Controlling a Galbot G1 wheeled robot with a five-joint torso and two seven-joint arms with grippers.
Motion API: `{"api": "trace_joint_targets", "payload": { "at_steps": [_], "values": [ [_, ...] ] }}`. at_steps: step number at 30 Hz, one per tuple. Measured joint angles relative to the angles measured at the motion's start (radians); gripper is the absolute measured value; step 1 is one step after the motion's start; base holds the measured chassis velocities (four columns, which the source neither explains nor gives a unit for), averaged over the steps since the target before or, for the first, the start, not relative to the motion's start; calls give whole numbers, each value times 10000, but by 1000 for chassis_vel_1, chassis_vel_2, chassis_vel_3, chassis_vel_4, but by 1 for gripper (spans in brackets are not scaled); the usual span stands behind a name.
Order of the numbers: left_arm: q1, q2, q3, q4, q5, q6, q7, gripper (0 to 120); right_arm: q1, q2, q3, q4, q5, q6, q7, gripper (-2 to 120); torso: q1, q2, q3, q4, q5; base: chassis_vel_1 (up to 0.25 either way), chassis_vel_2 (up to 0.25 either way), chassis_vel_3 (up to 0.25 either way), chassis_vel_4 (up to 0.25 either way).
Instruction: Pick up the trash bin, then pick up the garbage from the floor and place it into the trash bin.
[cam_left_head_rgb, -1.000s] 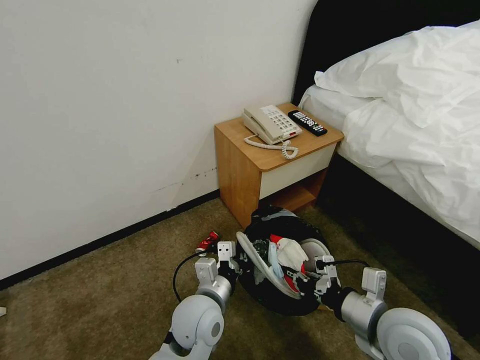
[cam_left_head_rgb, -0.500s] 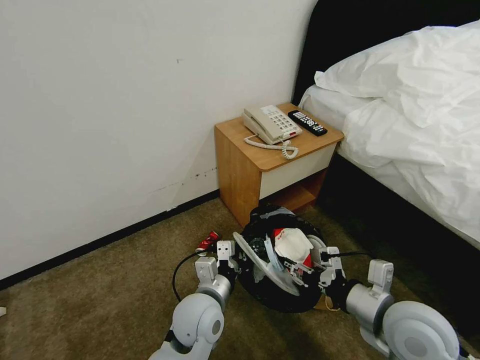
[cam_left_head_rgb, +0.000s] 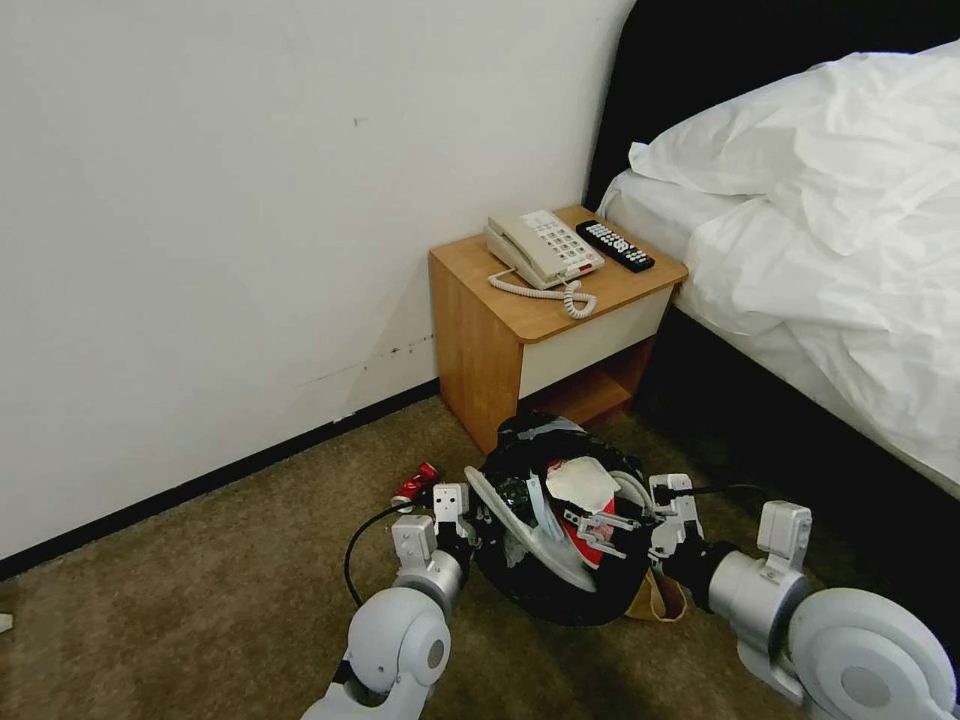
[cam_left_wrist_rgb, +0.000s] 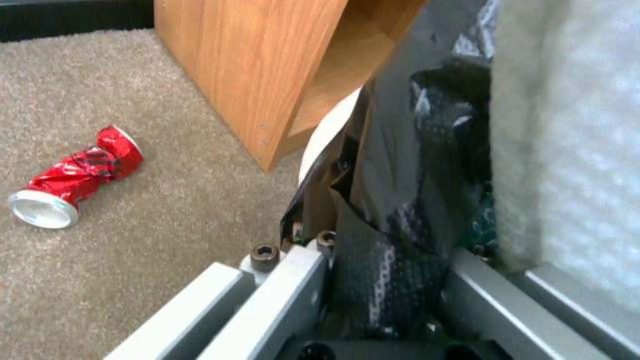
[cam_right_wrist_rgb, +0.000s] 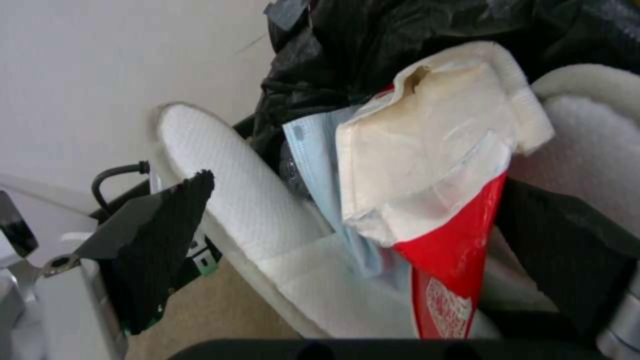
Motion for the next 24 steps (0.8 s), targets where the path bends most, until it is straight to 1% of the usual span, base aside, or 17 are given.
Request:
{"api": "trace_joint_targets", "payload": {
  "at_steps": [10, 13, 14, 15, 16, 17, 18, 19, 20, 21, 22, 23, 24],
  "values": [
    [48, 36, -71, 11, 77, 0, -12, 0, -12, -53, -57, 104, 65, -136, 100, 100, 0, 0, 0, 0, 0, 0, 0, 0, 0],
    [32, 36, -81, 42, 93, 3, -97, 0, -94, -94, 58, 208, 79, -144, 133, 100, 0, 0, 0, 1, 0, 0, 0, 0, 0],
    [23, 35, -88, 60, 94, 53, -218, 0, -144, -131, 155, 266, 93, -145, 144, 100, 0, 0, 0, -1, 0, 0, 0, 0, 0],
    [19, 37, -104, 71, -17, 304, -552, 0, -223, -204, 339, 391, 146, -145, 154, 100, 0, 0, 0, 0, 0, 0, 0, 0, 0],
    [19, 37, -104, 71, -17, 304, -552, 0, -223, -204, 339, 391, 146, -145, 154, 100, 0, 0, 0, 0, 0, 0, 0, 0, 0],
    [16, 40, -91, 72, -215, 518, -869, 0, -257, -248, 457, 474, 204, -146, 180, 100, 0, -1, 0, 1, 0, 0, 0, 0, 0],
    [16, 40, -91, 72, -215, 518, -869, 0, -257, -248, 457, 474, 204, -146, 180, 100, 0, -1, 0, 1, 0, 0, 0, 0, 0],
    [12, 41, -73, 61, -472, 747, -1219, 0, -289, -288, 584, 552, 265, -146, 220, 100, 0, 0, 0, 1, 0, 0, 0, 0, 0],
    [9, 47, -64, 40, -639, 876, -1437, 0, -300, -302, 649, 587, 293, -146, 230, 100, 0, 0, 0, 0, 0, 0, 0, 0, 0],
    [9, 47, -64, 40, -639, 876, -1437, 0, -300, -302, 649, 587, 293, -146, 230, 100, 0, 0, 0, 0, 0, 0, 0, 0, 0],
    [6, 89, -43, -85, -1119, 1185, -1936, 0, -346, -350, 893, 713, 399, -145, 256, 100, 0, 0, 0, 0, 0, 0, 0, 0, 0],
    [14, 140, -41, -184, -1355, 1338, -2166, 0, -422, -415, 1133, 842, 499, -141, 261, 100, 0, 0, 0, 1, 0, 0, 0, 0, 0],
    [14, 140, -41, -184, -1355, 1338, -2166, 0, -422, -415, 1133, 842, 499, -141, 261, 100, 0, 0, 0, 1, 0, 0, 0, 0, 0]
  ]
}}
